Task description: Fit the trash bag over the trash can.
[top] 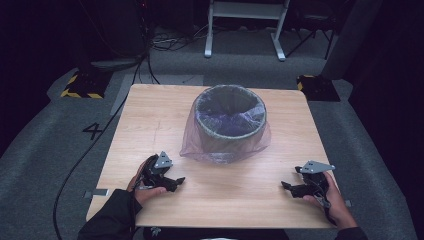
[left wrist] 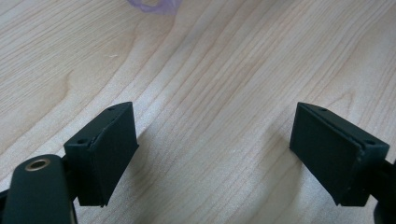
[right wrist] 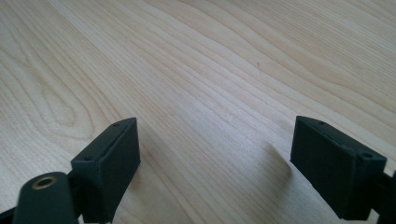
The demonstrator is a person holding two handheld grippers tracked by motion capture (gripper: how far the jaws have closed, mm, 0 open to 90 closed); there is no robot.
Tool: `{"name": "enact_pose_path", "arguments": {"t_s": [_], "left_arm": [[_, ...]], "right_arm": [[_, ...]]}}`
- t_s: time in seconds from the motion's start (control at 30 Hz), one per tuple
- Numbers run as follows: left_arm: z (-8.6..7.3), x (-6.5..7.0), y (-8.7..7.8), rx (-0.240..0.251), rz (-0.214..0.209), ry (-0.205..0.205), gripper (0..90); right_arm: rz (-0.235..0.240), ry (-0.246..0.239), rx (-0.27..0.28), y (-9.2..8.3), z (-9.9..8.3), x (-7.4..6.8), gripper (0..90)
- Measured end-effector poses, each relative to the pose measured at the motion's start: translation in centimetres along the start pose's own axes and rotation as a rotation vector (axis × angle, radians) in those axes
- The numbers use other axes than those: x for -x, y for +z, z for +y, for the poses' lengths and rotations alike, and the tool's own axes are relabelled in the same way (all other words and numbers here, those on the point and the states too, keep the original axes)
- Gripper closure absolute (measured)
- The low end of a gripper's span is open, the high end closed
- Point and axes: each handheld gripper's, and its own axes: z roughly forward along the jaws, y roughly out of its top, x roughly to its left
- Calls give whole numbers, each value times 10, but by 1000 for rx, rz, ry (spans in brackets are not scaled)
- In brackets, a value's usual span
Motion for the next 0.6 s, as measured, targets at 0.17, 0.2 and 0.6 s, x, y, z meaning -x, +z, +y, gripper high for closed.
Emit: {"name": "enact_pose_path", "arguments": {"t_s": [0.17,0.2,0.6], "left_arm": [[0,0,0,-1,0,0,140],[0,0,1,-1,0,2,139],[1,0,1,-2,-1,3,137]], "right_arm": [[13,55,27,-1,-8,7,148],[-2,68,37,-2,-10,9,148],[-11,76,39,-4,-13,13,148]]}}
